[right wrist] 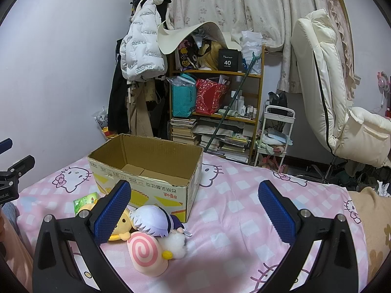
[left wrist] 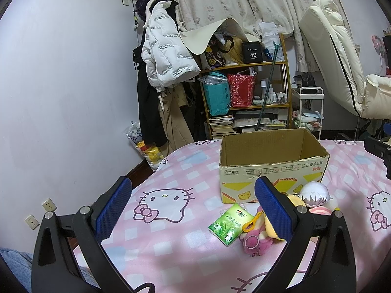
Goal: Organize soft objects
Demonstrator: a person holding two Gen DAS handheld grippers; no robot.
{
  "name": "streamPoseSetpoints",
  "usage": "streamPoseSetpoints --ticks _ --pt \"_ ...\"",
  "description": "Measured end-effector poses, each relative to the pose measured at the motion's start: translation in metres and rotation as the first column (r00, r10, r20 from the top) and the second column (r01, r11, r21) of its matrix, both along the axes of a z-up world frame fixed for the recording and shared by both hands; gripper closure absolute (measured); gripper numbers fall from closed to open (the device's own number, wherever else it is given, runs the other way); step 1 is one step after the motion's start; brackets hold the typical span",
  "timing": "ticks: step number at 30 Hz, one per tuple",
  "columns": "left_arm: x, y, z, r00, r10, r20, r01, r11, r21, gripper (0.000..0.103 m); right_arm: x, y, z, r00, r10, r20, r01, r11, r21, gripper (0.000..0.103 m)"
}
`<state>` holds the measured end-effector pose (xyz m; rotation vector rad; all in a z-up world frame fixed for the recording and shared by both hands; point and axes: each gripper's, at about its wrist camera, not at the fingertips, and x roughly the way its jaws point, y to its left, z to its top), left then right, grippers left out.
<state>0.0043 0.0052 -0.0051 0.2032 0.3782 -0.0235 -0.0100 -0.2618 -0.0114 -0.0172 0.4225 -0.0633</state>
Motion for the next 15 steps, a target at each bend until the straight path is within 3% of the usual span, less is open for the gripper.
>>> streamPoseSetpoints --ticks 15 --pt "-0.0016 -0.0045 0.0013 1.0 -0.015 0.002 0.015 1.0 0.019 0.003 0.0015 0.0014 -0.0005 1.0 0.016 -0.004 -0.016 1.0 0.003 0.0"
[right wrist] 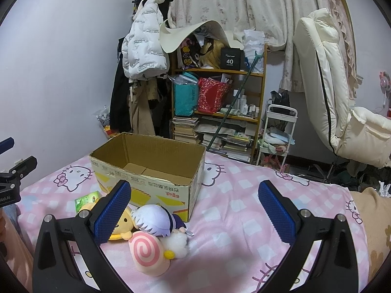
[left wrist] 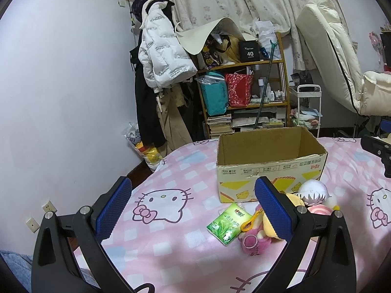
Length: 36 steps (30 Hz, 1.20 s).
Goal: Organize soft objects
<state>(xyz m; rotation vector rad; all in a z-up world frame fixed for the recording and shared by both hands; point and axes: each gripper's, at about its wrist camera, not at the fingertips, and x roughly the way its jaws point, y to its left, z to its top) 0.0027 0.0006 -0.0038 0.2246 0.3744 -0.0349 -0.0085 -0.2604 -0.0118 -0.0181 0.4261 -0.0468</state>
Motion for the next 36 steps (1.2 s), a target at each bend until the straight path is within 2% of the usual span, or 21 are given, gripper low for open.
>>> streamPoseSetpoints --ticks 8,14,25,36 --pt "0.001 -0.01 0.007 0.999 -0.024 0.024 0.024 0.999 0.022 0.003 0.008 0.002 -0.001 1.0 0.019 -0.01 -0.019 1.0 0.01 0.0" --pt "0.014 -0.018 0.01 0.999 -0.05 0.007 0.05 0.999 -0.003 0.003 0.018 0.002 0.001 0.998 0.052 -0.025 -0.052 0.998 0.024 0.0" --pt "0.045 -0.043 -0.007 0.989 -0.112 -0.092 0.109 0.993 -0.039 0.003 0.053 0.009 -0.012 0.986 0.114 -0.121 -0.108 0.992 0.059 0.0" --pt "0.063 -0.071 -0.035 0.972 -0.158 -0.172 0.16 0.987 -0.002 0.003 0.088 0.004 -0.032 0.964 0.163 -0.21 -0.148 0.985 0.087 0.0"
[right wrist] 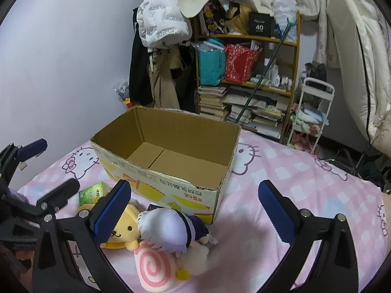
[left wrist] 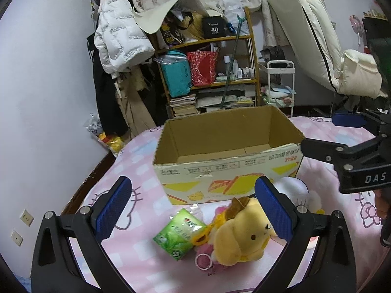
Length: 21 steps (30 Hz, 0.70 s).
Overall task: Organize soft objects
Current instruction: 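Grasp the yellow dog plush with the left tool while the right tool grasps the white-haired doll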
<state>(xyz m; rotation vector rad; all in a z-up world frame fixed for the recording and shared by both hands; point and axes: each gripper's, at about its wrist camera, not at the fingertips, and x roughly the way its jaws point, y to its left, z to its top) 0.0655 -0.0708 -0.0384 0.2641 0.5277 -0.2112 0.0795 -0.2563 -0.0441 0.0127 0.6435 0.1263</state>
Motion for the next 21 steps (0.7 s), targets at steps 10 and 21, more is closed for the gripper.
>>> streamPoseSetpoints --ticks 10,21 --pt "0.001 -0.02 -0.023 0.99 -0.103 -0.093 0.106 0.994 0.024 0.003 0.015 -0.004 -0.023 0.995 0.023 -0.092 -0.016 0.997 0.074 0.0" --pt "0.001 -0.036 -0.046 0.976 -0.143 -0.162 0.159 0.983 0.088 0.003 0.016 0.007 -0.04 0.983 0.075 -0.166 -0.064 0.996 0.069 0.0"
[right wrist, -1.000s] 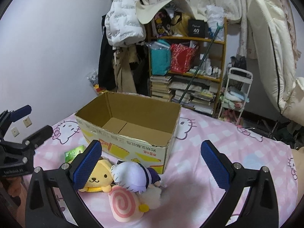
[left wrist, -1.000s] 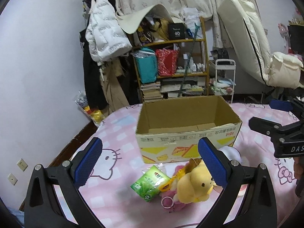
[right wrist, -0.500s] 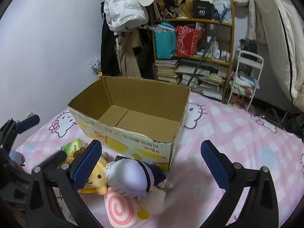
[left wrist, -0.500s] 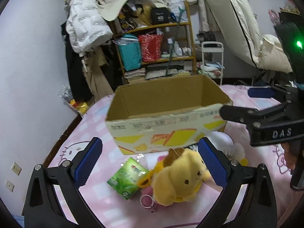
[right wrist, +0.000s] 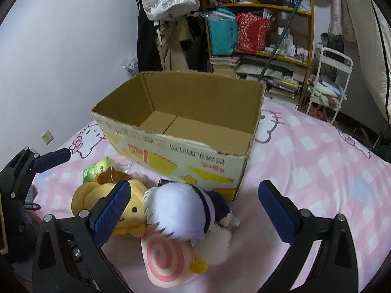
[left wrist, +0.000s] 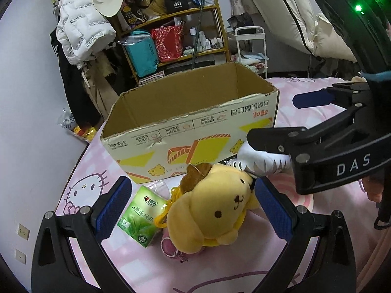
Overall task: Organize soft objects
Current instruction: 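Grasp the yellow dog plush with the left tool while the right tool grasps the white-haired doll, then lift both plushes and drop them into the cardboard box, opening both tools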
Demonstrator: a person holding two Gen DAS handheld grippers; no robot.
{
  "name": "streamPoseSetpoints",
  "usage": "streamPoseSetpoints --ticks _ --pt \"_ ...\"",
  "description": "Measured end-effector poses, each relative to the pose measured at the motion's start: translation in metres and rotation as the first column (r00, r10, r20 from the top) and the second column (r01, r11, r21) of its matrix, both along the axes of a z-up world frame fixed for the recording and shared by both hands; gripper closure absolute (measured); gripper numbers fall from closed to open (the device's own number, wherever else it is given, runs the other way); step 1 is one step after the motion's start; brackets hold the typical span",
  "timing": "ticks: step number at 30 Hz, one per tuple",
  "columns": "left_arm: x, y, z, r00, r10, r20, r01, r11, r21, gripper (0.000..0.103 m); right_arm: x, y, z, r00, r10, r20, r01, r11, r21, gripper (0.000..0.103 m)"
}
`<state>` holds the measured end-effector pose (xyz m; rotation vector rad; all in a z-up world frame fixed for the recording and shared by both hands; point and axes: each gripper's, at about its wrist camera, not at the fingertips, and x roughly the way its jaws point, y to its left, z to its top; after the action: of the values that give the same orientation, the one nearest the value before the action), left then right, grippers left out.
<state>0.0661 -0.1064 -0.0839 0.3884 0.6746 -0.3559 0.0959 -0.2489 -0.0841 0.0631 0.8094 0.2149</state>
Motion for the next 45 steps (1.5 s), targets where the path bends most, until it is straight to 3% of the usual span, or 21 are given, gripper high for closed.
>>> streamPoseSetpoints --ticks 11,22,25,29,32,34,36,45 --pt "0.01 -0.008 -0.021 0.995 -0.03 -0.096 0.034 0.998 0.045 0.003 0.001 0.005 -0.015 0.996 0.048 -0.07 -0.048 0.999 0.01 0.004" --pt "0.014 -0.01 -0.032 0.994 -0.002 -0.105 0.013 0.995 0.097 0.003 -0.003 0.015 -0.017 0.994 0.094 -0.057 -0.096 0.995 -0.028 0.005" --pt "0.015 -0.011 -0.034 0.995 -0.001 -0.104 0.012 0.995 0.103 0.003 0.0 0.02 -0.021 0.992 0.101 -0.076 -0.104 0.993 -0.048 0.026" --pt "0.012 -0.018 -0.04 0.999 -0.015 -0.05 0.024 0.983 0.184 0.004 0.0 0.027 -0.028 0.987 0.129 -0.094 -0.136 0.989 -0.065 0.028" --pt "0.007 -0.022 -0.04 0.998 -0.043 -0.035 0.049 0.978 0.201 0.013 0.0 0.028 -0.029 0.988 0.129 -0.09 -0.136 0.987 -0.086 0.03" --pt "0.006 -0.023 -0.04 0.997 -0.059 -0.042 0.067 0.978 0.199 0.028 0.0 0.027 -0.029 0.988 0.123 -0.091 -0.13 0.988 -0.08 0.04" --pt "0.008 -0.023 -0.041 0.996 -0.068 -0.06 0.078 0.977 0.198 0.035 0.001 0.026 -0.029 0.989 0.116 -0.095 -0.124 0.989 -0.082 0.042" --pt "0.011 -0.013 -0.025 0.998 -0.04 -0.045 0.045 0.99 0.134 0.041 -0.002 0.013 -0.022 0.992 0.089 -0.087 -0.09 0.996 -0.016 0.047"
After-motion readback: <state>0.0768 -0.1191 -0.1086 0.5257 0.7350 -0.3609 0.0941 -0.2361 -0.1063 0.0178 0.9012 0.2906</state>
